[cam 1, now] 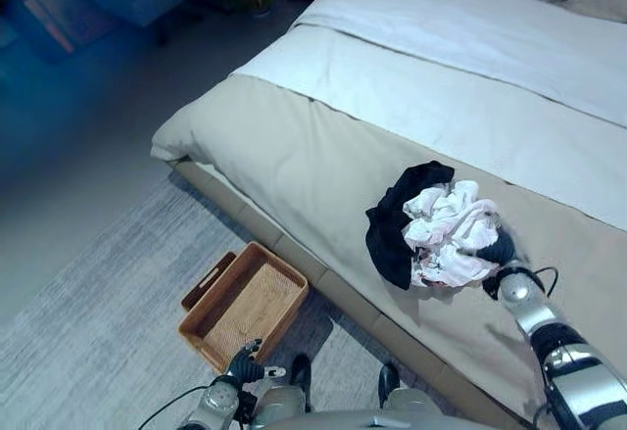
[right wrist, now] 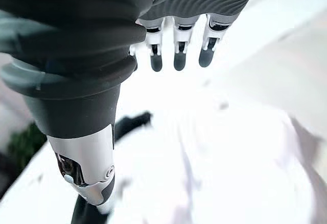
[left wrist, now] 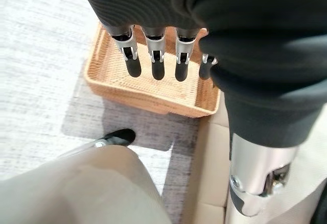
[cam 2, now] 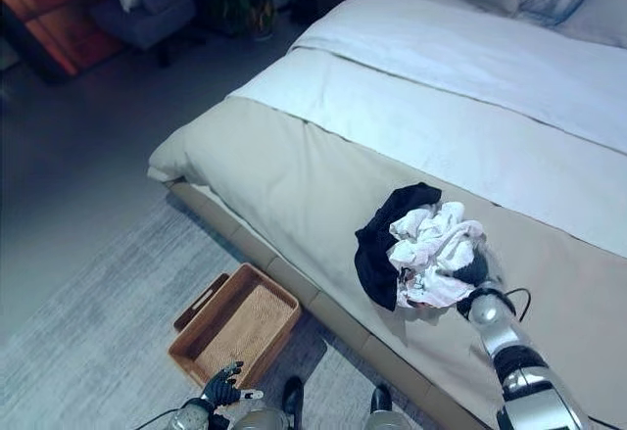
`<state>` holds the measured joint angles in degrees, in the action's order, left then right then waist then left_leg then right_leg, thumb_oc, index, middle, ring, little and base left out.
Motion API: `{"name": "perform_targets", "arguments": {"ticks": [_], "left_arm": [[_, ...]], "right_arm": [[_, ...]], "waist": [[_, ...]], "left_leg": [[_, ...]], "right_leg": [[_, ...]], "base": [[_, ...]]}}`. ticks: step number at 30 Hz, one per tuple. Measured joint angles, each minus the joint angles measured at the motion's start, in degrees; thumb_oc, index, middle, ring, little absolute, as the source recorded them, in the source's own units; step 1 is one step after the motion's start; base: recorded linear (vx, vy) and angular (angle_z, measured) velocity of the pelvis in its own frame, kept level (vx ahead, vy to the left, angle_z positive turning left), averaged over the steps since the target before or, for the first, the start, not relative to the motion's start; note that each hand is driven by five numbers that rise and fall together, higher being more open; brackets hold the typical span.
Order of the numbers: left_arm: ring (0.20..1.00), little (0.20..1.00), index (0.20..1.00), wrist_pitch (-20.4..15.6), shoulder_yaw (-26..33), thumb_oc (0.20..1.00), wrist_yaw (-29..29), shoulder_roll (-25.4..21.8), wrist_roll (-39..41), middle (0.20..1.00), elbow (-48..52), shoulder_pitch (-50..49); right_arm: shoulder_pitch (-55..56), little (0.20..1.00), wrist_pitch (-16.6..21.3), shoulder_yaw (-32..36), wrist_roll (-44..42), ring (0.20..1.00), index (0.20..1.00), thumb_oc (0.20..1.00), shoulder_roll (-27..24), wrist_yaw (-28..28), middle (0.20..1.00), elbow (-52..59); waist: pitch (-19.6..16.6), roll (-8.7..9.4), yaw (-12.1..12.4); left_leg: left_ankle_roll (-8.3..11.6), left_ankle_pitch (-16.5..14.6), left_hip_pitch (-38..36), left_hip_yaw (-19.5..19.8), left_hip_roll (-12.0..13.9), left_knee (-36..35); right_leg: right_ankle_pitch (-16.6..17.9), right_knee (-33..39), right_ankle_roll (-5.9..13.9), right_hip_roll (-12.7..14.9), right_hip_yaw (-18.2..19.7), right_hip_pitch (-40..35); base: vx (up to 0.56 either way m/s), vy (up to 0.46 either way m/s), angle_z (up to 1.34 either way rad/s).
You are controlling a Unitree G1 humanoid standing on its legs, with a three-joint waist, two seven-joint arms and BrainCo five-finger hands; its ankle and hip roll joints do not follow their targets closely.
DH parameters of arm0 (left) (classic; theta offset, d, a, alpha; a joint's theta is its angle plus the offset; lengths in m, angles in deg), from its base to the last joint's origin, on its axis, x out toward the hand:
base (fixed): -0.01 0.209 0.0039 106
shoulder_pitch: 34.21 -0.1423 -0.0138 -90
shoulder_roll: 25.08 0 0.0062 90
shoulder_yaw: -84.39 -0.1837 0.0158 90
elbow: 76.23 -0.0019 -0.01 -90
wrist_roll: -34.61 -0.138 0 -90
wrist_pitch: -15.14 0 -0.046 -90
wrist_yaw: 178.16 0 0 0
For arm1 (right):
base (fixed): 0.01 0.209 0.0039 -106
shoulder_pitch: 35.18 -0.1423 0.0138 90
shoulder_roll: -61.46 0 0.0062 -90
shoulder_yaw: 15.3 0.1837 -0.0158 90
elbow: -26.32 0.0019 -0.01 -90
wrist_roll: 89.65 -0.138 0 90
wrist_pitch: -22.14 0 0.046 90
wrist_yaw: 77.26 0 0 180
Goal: Pick up clothes into the bucket
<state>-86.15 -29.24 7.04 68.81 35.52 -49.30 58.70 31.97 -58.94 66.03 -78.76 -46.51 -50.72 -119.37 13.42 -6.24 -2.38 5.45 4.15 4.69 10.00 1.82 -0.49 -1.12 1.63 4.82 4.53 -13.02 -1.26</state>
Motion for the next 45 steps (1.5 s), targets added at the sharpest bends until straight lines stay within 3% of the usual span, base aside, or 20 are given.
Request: {"name": "perform_targets", "arguments": {"ticks": [7, 14, 16, 21, 30, 35, 36, 37, 38, 40, 45], "left_arm": [[1.0, 1.0, 1.0, -0.47, -1.65, 1.0, 1.61, 0.94, 0.56, 1.0, 1.41, -0.14], [1.0, 1.0, 1.0, -0.52, -2.75, 1.0, 2.29, 1.33, 1.06, 1.0, 2.04, 0.26], [1.0, 1.0, 1.0, -0.54, -3.18, 1.0, 2.77, 1.61, 1.19, 1.0, 2.84, 0.6], [1.0, 1.0, 1.0, -1.07, -5.39, 1.0, 2.89, 1.34, 5.64, 1.0, 8.15, -0.2], [1.0, 1.0, 1.0, -2.03, -10.19, 1.0, 2.68, 2.14, 7.54, 1.0, 13.42, 1.73], [1.0, 1.0, 1.0, -1.87, -11.14, 1.0, 2.72, 2.33, 9.45, 1.0, 13.81, 1.78], [1.0, 1.0, 1.0, -1.85, -11.15, 1.0, 2.72, 2.35, 9.51, 1.0, 13.9, 1.68], [1.0, 1.0, 1.0, -1.79, -11.12, 1.0, 2.67, 2.57, 9.94, 1.0, 13.2, 1.76], [1.0, 1.0, 1.0, -1.69, -11.38, 1.0, 2.77, 2.83, 10.05, 1.0, 13.51, 1.88], [1.0, 1.0, 1.0, -1.66, -11.25, 1.0, 2.69, 3.15, 10.04, 1.0, 13.95, 1.68], [1.0, 1.0, 1.0, -1.44, -11.32, 1.0, 2.7, 3.48, 10.05, 1.0, 14.29, 2.01]], "right_arm": [[-0.75, 1.0, 0.07, 5.18, -2.57, 1.0, 1.0, 1.0, 0.15, 8.07, 1.0, -1.19], [-1.04, 1.0, 0.36, 6.93, -8.23, 1.0, 1.0, 1.0, 0.22, 11.43, 1.0, -2.14], [-1.19, 1.0, 0.36, 7.34, -8.29, 1.0, 1.0, 1.0, 0.02, 11.97, 1.0, -3.56], [-6.38, 1.0, 0.32, 5.74, -8.9, 1.0, 1.0, 1.0, -0.94, 12.76, 1.0, -8.89], [-10.44, 1.0, -0.86, 3.73, -8.85, 1.0, 1.0, 1.0, -7.76, 12.53, 1.0, -16.39], [-14.33, 1.0, -1.46, 3.84, -13.44, 1.0, 1.0, 1.0, -10.05, 10.68, 1.0, -19.43], [-14.52, 0.9, -1.58, 3.83, -14.26, 0.9, 0.9, 0.9, -10.07, 10.51, 0.9, -19.73], [-15.28, 0.2, -1.72, 3.79, -15.65, 0.2, 0.2, 0.2, -10.08, 9.83, 0.2, -21.19], [-15.38, 0.2, -1.79, 3.58, -16.28, 0.2, 0.2, 0.2, -10.42, 9.56, 0.2, -21.43], [-16.39, 0.2, -1.98, 3.85, -17.85, 0.2, 0.2, 0.2, -11.2, 8.8, 0.2, -21.73], [-17.49, 0.2, -2.01, 4.23, -21.52, 0.2, 0.2, 0.2, -11.52, 7.69, 0.2, -20.97]], "waist": [[1.02, -2.25, 0.18], [2.93, -4.51, 0.1], [3.67, -5.85, 0.21], [4.59, -6.63, 0.51], [9.76, -8.6, 1.81], [11.21, -10.57, 1.72], [11.2, -10.59, 1.82], [11.41, -10.31, 1.66], [11.38, -10.35, 1.76], [11.46, -10.24, 1.84], [11.65, -9.99, 1.59]], "left_leg": [[-0.1, 0.84, 0.46, 1.88, -0.31, -1.0], [-0.49, 1.28, 1.45, 2.72, -2.19, -0.74], [-0.58, 1.49, 2.12, 2.99, -3.16, -0.66], [-0.69, 1.66, 4.31, 2.65, -4.98, -0.02], [-0.74, 1.73, 8.5, 2.98, -6.16, 3.67], [0.13, 3.73, 11.82, 4.13, -6.45, 2.53], [-0.09, 4.03, 12.03, 4.32, -6.44, 2.12], [0.44, 4.22, 11.83, 4.81, -6.73, 1.06], [-0.45, 3.28, 11.87, 5.1, -6.84, 1.0], [-1.42, 4.43, 12.09, 5.82, -7.11, -0.25], [-0.97, 5.35, 12.17, 6.8, -7.12, -0.9]], "right_leg": [[-2.42, -3.56, 0.13, 0.89, -1.9, 1.61], [-8.05, -15.06, 0.38, 4.1, -2.18, 7.42], [-10.78, -20.23, 0.46, 5.87, -2.33, 10.06], [-15.23, -29.72, 0.05, 9.06, -0.96, 16.64], [-18.79, -40.04, -2.13, 11.07, -0.21, 23.48], [-19.33, -43.83, -3.11, 12.04, -0.14, 28.81], [-19.45, -44.08, -3.18, 12.05, -0.28, 29.23], [-19.75, -45.35, -3.56, 12.98, -0.64, 29.61], [-20.91, -46.05, -3.18, 12.92, -1.23, 29.76], [-20.97, -46.64, -3.65, 13.63, -1.24, 30.56], [-21.16, -46.77, -4.0, 13.75, -2.63, 30.29]], "base": [[0.01, -0.012, 0.18], [-0.01, -0.001, 0.09], [-0.02, 0.002, 0.17], [-0.02, -0.012, 0.03], [-0.04, -0.01, 0.05], [-0.01, -0.001, 0.1], [0.06, -0.083, 0.24], [-0.01, -0.025, 0.25], [0.07, -0.093, 0.36], [-0.02, -0.023, 0.24], [0.0, -0.003, 0.08]]}}
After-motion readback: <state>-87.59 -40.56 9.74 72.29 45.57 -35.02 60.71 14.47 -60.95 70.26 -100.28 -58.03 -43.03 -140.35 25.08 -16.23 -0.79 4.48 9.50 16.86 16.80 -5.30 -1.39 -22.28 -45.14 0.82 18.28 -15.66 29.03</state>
